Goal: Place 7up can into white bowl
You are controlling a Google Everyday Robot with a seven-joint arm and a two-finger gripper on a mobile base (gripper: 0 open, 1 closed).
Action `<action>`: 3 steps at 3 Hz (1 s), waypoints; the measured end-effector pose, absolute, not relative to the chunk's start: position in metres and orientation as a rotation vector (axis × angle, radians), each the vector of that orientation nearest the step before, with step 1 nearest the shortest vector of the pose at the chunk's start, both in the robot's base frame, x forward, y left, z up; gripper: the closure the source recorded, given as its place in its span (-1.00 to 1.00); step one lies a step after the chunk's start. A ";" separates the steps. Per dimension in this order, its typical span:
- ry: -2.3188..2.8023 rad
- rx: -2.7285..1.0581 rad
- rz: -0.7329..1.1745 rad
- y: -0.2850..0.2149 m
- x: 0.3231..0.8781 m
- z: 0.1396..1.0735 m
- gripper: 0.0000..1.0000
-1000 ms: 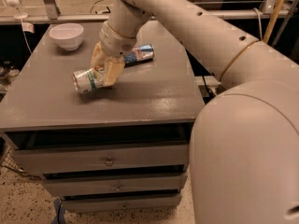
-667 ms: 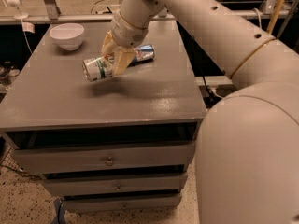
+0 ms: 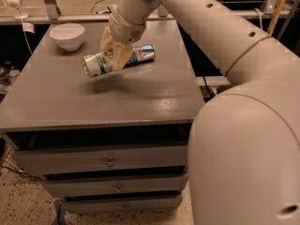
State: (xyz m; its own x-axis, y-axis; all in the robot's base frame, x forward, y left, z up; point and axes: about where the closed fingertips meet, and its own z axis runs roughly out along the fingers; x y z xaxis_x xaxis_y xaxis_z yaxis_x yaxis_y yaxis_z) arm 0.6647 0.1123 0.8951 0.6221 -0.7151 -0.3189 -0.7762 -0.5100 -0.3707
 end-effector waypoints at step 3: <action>1.021 -2.267 -0.262 0.112 0.772 0.984 1.00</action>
Offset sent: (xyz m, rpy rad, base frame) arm 0.1264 -0.0001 0.1278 -0.0519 -0.4249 0.0485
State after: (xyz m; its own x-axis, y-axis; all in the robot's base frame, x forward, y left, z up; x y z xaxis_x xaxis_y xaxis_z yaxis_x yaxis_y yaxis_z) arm 0.7723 0.1118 0.9841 0.6800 -0.7296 -0.0733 -0.6042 -0.5009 -0.6197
